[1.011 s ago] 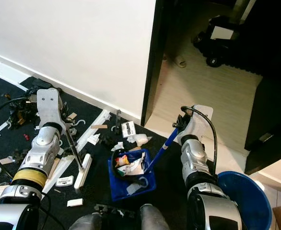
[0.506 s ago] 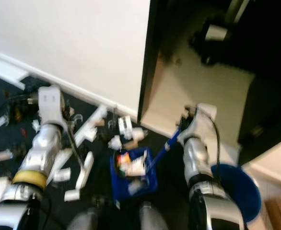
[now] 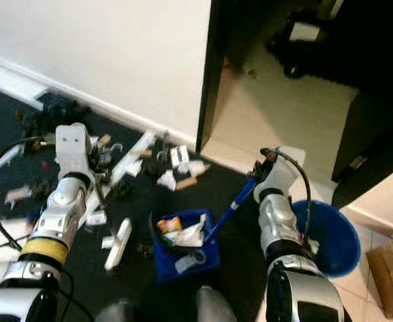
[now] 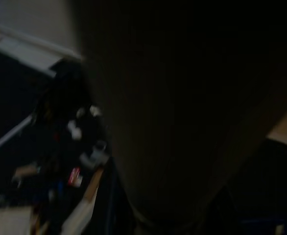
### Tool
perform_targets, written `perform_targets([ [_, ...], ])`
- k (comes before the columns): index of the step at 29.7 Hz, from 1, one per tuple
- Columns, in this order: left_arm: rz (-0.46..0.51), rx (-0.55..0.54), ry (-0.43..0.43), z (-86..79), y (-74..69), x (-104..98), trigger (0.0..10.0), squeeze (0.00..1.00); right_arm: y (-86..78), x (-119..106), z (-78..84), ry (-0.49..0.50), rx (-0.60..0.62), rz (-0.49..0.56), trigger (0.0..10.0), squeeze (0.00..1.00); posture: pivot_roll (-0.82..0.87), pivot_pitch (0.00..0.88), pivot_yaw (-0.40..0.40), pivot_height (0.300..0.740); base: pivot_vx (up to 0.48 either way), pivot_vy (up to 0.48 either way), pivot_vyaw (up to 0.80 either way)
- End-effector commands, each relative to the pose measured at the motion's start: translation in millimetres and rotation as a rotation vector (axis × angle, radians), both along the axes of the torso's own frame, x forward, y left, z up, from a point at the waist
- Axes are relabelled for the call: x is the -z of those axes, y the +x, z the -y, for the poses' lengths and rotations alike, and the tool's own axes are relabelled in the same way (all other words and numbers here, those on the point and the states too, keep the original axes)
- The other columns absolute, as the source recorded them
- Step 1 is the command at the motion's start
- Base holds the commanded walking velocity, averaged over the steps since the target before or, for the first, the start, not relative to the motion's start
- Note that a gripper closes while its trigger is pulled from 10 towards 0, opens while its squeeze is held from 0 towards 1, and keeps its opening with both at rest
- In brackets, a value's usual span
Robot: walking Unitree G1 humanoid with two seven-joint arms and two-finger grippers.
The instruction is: Sweep floor
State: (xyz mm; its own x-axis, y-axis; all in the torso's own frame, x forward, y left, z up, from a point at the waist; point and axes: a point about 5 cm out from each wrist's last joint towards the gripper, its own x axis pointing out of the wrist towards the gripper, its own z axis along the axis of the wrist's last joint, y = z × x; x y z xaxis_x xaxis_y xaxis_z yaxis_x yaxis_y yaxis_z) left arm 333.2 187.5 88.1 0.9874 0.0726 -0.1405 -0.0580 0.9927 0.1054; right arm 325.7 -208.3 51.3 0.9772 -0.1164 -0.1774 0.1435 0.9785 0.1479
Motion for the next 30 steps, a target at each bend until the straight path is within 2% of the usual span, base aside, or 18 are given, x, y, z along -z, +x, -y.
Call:
perform_targets([
  [1,0.013,0.01,0.018,1.9,1.3,-4,10.0,0.0,4.7,-9,1.9,0.013,0.007,0.042,10.0,0.0,0.04,0.001,-0.031,0.74,-0.439,0.0,0.0],
  [9,-0.037,0.03,0.061,-0.5,4.4,-2,10.0,0.0,6.8,-13,8.4,0.008,0.026,0.05,10.0,0.0,0.04,0.012,-0.03,0.74,0.0,0.0,0.0],
  [12,-0.049,0.065,0.098,0.2,6.1,-3,10.0,0.0,8.0,-16,11.3,0.003,0.03,0.053,10.0,0.0,0.04,0.014,-0.03,0.74,0.0,-0.436,0.0],
  [22,-0.06,0.062,0.102,0.9,7.4,-2,10.0,0.0,9.2,-17,12.2,0.005,0.037,0.054,10.0,0.0,0.04,0.016,-0.031,0.74,0.0,-0.48,0.0],
  [26,-0.059,0.044,0.079,-0.3,7.9,-2,10.0,0.0,9.1,-16,13.4,0.048,0.064,0.047,10.0,0.0,0.04,0.018,-0.031,0.74,0.0,0.0,0.0],
  [30,-0.057,0.04,0.093,-1.8,8.6,-3,10.0,0.0,7.6,-14,19.4,0.08,0.114,0.035,10.0,0.0,0.05,0.019,-0.029,0.74,0.0,0.0,0.0],
])
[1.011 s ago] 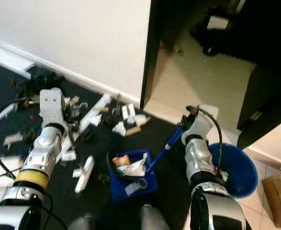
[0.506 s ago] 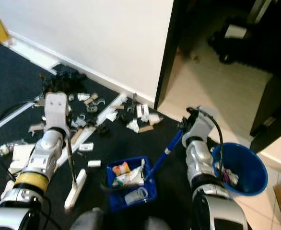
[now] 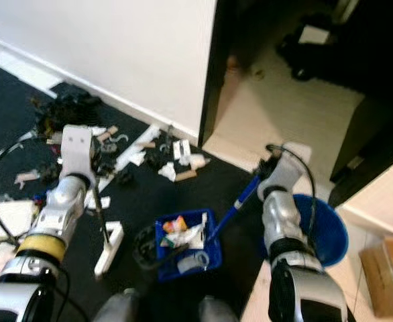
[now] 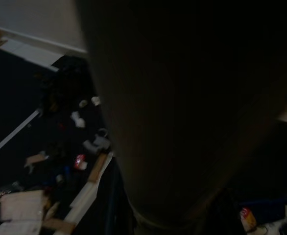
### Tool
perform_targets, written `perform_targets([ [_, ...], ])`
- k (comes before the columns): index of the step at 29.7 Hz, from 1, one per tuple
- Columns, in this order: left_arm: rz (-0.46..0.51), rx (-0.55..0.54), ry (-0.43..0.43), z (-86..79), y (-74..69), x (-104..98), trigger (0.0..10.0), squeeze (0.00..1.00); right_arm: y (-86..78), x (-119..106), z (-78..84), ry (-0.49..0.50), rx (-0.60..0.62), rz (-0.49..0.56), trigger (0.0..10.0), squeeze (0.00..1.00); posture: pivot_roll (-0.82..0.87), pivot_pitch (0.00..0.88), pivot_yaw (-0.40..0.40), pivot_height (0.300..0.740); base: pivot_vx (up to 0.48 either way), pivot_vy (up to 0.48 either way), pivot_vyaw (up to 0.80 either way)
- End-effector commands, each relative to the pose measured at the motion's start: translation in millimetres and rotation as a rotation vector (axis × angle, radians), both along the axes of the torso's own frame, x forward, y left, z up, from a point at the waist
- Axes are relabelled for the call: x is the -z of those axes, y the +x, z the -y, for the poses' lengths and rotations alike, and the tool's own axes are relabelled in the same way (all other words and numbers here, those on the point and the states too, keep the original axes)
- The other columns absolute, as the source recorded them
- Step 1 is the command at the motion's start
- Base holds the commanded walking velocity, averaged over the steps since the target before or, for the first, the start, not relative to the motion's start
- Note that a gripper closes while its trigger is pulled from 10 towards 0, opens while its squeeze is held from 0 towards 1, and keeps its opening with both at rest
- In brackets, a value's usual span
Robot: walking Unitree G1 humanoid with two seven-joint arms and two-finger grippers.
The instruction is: Sweep floor
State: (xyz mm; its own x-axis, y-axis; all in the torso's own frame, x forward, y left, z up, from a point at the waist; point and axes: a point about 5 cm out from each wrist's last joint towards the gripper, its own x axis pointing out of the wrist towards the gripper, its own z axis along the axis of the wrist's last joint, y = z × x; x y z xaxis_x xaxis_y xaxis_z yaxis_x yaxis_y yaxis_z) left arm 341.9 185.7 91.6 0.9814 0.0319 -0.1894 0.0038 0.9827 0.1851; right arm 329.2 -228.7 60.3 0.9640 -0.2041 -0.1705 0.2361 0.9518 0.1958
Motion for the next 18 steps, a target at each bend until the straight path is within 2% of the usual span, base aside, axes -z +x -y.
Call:
perform_targets([
  [1,0.002,-0.022,0.021,-5.9,0.2,-1,10.0,0.0,2.8,-5,5.5,0.049,0.061,0.023,10.0,0.0,0.05,0.02,-0.028,0.74,0.0,0.0,0.0],
  [6,0.005,-0.04,0.043,-10.9,-0.1,-1,10.0,0.0,1.5,-9,19.2,0.051,0.148,0.035,10.0,0.0,0.05,0.025,-0.022,0.74,0.0,0.0,0.0],
  [9,0.008,-0.059,0.062,-16.9,-0.4,-2,10.0,0.0,1.6,-15,28.7,0.02,0.198,0.042,10.0,0.0,0.05,0.038,-0.017,0.74,0.0,0.0,0.0],
  [18,0.023,-0.08,0.094,-35.5,-0.8,-9,10.0,0.0,7.1,-26,38.6,-0.022,0.203,0.05,10.0,0.0,0.07,0.111,-0.007,0.74,0.0,0.0,0.0],
])
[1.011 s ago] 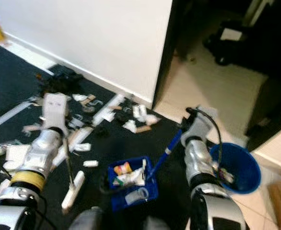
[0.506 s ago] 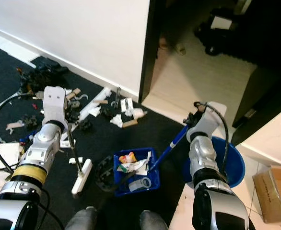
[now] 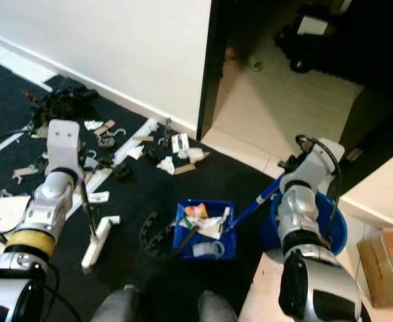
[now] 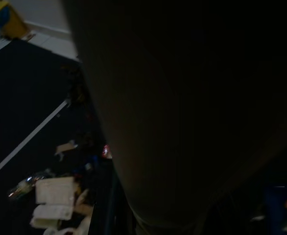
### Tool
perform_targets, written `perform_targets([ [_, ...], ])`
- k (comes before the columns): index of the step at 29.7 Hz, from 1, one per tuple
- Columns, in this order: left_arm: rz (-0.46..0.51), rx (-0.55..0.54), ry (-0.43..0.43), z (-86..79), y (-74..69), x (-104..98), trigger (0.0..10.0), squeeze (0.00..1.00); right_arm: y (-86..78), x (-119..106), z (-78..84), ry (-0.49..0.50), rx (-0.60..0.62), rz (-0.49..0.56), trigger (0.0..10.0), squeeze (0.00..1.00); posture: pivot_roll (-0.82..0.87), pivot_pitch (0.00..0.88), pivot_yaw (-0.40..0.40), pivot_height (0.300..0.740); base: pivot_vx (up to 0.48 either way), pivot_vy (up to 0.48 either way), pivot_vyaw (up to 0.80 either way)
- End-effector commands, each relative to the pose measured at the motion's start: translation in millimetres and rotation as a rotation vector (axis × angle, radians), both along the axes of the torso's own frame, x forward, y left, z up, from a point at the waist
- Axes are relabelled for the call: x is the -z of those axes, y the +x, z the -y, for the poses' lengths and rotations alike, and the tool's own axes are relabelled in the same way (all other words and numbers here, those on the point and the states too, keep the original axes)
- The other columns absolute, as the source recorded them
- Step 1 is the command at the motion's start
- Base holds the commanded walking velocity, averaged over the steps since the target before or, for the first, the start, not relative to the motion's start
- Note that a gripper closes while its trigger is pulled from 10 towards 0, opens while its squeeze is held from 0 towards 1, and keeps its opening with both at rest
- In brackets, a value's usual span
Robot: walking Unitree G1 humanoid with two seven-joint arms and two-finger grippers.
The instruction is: Sweep floor
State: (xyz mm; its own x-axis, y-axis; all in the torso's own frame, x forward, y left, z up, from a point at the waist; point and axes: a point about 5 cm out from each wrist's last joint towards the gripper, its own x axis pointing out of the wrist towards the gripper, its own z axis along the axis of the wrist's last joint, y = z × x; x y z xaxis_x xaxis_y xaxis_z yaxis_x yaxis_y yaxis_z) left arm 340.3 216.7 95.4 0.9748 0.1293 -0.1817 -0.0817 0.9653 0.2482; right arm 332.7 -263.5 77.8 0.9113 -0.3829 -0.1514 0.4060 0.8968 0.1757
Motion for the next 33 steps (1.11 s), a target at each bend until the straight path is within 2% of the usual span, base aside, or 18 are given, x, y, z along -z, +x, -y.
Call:
perform_targets([
  [1,0.019,0.008,0.03,-4.5,0.8,-5,10.0,0.0,3.7,-9,3.8,0.001,0.017,0.038,10.0,0.0,0.07,0.111,-0.007,0.74,0.0,0.0,0.0],
  [6,0.042,0.005,0.049,-14.8,0.9,-14,10.0,0.0,7.1,-19,13.5,-0.036,0.03,0.046,10.0,0.0,0.09,0.195,-0.003,0.74,0.0,0.0,0.0],
  [13,0.074,0.007,0.051,-18.4,6.9,-25,10.0,0.0,10.7,-28,18.0,-0.053,0.055,0.055,10.0,0.0,0.11,0.235,-0.001,0.74,0.0,0.0,0.0],
  [17,0.096,0.017,0.061,-19.5,13.1,-35,10.0,0.0,13.0,-36,25.3,-0.081,0.129,0.046,10.0,0.0,0.11,0.254,0.001,0.74,0.0,0.0,0.0],
  [24,0.114,0.031,0.062,-17.9,14.7,-40,10.0,0.0,9.7,-33,27.2,-0.094,0.186,0.026,10.0,0.0,0.13,0.29,0.007,0.74,0.0,0.0,0.0],
  [33,0.142,0.057,0.044,-11.6,19.0,-39,10.0,0.0,2.5,-16,19.7,-0.029,0.242,0.001,10.0,0.0,0.13,0.349,0.019,0.74,0.0,0.0,0.0],
])
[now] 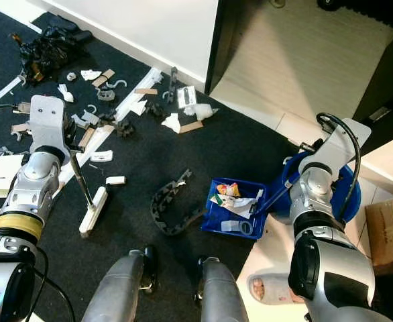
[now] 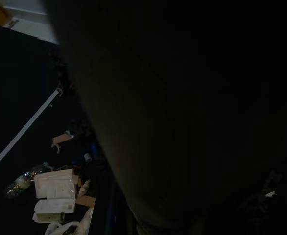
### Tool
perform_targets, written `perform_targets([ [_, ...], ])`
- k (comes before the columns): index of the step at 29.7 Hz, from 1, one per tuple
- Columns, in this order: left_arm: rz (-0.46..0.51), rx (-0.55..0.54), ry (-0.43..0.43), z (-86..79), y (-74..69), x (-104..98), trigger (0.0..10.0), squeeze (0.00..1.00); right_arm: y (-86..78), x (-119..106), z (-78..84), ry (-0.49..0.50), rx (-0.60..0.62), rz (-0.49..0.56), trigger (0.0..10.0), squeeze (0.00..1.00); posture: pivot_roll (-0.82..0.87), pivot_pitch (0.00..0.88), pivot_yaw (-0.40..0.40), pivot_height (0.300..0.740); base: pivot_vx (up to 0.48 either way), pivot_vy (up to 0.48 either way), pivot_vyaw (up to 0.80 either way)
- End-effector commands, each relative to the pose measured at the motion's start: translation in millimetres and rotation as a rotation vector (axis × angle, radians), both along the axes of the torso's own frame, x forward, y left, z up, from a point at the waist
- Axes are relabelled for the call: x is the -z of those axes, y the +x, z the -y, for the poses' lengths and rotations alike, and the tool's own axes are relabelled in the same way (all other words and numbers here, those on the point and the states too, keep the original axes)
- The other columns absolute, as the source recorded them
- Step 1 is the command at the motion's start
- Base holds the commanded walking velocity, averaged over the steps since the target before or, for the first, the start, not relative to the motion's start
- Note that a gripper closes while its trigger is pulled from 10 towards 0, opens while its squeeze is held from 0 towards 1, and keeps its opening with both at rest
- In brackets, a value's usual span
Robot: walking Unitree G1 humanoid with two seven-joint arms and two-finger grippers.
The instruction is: Sweep floor
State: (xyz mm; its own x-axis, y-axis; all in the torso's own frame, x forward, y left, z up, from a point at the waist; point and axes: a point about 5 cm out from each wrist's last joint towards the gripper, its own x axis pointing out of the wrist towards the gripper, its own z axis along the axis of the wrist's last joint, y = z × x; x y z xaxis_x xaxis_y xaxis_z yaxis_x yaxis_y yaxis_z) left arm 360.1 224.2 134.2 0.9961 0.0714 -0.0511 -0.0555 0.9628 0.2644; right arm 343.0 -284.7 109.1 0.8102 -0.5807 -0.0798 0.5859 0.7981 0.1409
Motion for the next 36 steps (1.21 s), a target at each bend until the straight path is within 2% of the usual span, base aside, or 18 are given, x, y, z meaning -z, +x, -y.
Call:
perform_targets([
  [1,0.012,-0.006,0.017,-4.1,-0.8,0,10.0,0.0,-7.8,16,-1.5,0.043,0.022,-0.039,10.0,0.0,0.13,0.349,0.019,0.74,0.0,0.0,0.0],
  [4,-0.005,-0.009,0.002,1.8,0.3,7,10.0,0.0,-9.7,21,-5.2,0.057,0.027,-0.044,10.0,0.0,0.13,0.352,0.02,0.74,0.0,0.0,0.0],
  [6,-0.015,-0.023,-0.039,21.6,1.6,21,10.0,0.0,-12.9,28,-12.8,0.071,0.03,-0.043,10.0,0.0,0.1,0.354,0.019,0.74,0.0,0.0,0.0],
  [12,0.0,-0.017,-0.115,47.9,5.9,23,10.0,0.0,-13.5,33,-21.5,0.08,-0.002,-0.034,10.0,0.0,0.09,0.352,0.019,0.74,0.0,0.0,0.0],
  [15,0.009,0.003,-0.182,75.2,11.1,20,10.0,0.0,-13.6,36,-29.3,0.092,-0.044,-0.025,10.0,0.0,0.07,0.356,0.023,0.74,0.0,0.0,0.0],
  [16,0.009,0.003,-0.182,75.2,11.1,20,10.0,0.0,-13.6,36,-29.3,0.092,-0.044,-0.025,10.0,0.0,0.07,0.356,0.023,0.74,0.0,0.0,0.0],
  [17,0.02,0.029,-0.236,97.2,14.3,14,10.0,0.0,-14.3,39,-33.0,0.095,-0.062,-0.027,10.0,0.0,0.07,0.351,0.026,0.74,0.0,0.0,0.0],
  [18,0.02,0.029,-0.236,97.2,14.3,14,10.0,0.0,-14.3,39,-33.0,0.095,-0.062,-0.027,10.0,0.0,0.07,0.351,0.026,0.74,0.0,0.0,0.0],
  [20,0.058,0.09,-0.35,143.0,17.6,-2,10.0,0.0,-16.3,43,-38.8,0.096,-0.077,-0.032,10.0,0.0,0.06,0.351,0.032,0.74,0.0,0.0,0.0],
  [21,0.058,0.09,-0.35,143.0,17.6,-2,10.0,0.0,-16.3,43,-38.8,0.096,-0.077,-0.032,10.0,0.0,0.06,0.351,0.032,0.74,0.0,0.0,0.0],
  [23,0.07,0.145,-0.45,181.4,16.3,-17,10.0,0.0,-17.7,46,-42.4,0.098,-0.078,-0.03,10.0,0.0,0.06,0.344,0.038,0.74,0.0,0.0,0.0],
  [24,0.07,0.145,-0.45,181.4,16.3,-17,10.0,0.0,-17.7,46,-42.4,0.098,-0.078,-0.03,10.0,0.0,0.06,0.344,0.038,0.74,0.0,0.0,0.0],
  [25,0.069,0.177,-0.504,200.8,14.0,-25,10.0,0.0,-18.3,46,-43.5,0.099,-0.079,-0.03,10.0,0.0,0.06,0.342,0.04,0.74,0.0,0.0,0.0],
  [26,0.069,0.177,-0.504,200.8,14.0,-25,10.0,0.0,-18.3,46,-43.5,0.099,-0.079,-0.03,10.0,0.0,0.06,0.342,0.04,0.74,0.0,0.0,0.0],
  [30,0.058,0.33,-0.668,261.6,-0.3,-55,10.0,0.0,-19.0,48,-45.2,0.105,-0.083,-0.033,10.0,0.0,0.07,0.333,0.045,0.74,0.0,0.0,0.0],
  [31,0.058,0.33,-0.668,261.6,-0.3,-55,10.0,0.0,-19.0,48,-45.2,0.105,-0.083,-0.033,10.0,0.0,0.07,0.333,0.045,0.74,0.0,0.0,0.0],
  [34,0.074,0.427,-0.751,290.8,-10.6,-81,10.0,0.0,-18.2,48,-45.0,0.106,-0.087,-0.034,10.0,0.0,0.07,0.332,0.045,0.74,0.0,0.0,0.0],
  [36,0.082,0.438,-0.78,295.9,-12.1,-89,10.0,0.0,-18.0,47,-44.4,0.107,-0.087,-0.033,10.0,0.0,0.08,0.328,0.045,0.74,0.0,0.0,0.0],
])
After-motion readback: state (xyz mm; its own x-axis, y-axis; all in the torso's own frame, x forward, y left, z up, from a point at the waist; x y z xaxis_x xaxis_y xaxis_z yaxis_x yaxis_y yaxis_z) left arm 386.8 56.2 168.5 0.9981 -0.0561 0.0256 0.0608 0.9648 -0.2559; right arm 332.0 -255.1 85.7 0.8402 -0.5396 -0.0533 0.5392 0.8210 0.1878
